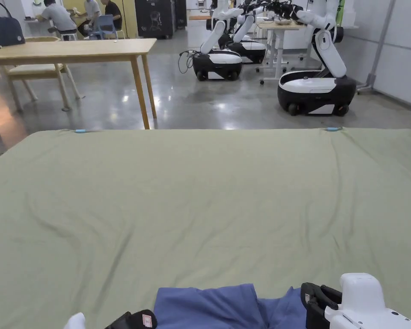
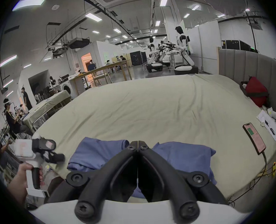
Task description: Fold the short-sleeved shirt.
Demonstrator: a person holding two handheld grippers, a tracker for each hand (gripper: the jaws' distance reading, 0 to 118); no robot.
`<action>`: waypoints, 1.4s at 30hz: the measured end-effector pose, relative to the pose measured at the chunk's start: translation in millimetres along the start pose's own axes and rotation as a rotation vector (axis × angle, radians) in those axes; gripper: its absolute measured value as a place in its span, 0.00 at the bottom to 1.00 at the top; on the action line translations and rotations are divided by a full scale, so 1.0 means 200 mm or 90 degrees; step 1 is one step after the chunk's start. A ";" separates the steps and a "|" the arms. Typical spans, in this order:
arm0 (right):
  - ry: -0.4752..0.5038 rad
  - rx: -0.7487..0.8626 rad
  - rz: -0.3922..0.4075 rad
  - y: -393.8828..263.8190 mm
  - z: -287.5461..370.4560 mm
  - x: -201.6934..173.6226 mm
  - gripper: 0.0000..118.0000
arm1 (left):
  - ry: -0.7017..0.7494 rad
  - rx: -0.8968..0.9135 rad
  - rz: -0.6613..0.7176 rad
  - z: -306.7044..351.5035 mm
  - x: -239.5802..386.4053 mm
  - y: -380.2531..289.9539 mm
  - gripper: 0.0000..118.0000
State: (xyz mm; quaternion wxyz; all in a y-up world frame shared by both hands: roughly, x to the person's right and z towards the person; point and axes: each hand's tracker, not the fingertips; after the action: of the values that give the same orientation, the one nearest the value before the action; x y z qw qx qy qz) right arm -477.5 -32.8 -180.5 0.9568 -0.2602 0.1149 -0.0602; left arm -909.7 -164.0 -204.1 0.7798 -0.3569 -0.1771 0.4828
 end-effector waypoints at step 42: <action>-0.057 0.014 0.001 -0.05 0.19 0.26 0.01 | 0.222 -0.041 -0.639 -0.74 1.02 -0.64 0.76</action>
State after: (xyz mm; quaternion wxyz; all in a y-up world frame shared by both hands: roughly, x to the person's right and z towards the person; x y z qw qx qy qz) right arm -418.9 -31.5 -154.0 0.9639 -0.2518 0.0718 -0.0491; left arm -641.5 -77.2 -224.7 0.9214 -0.3272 -0.2085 -0.0220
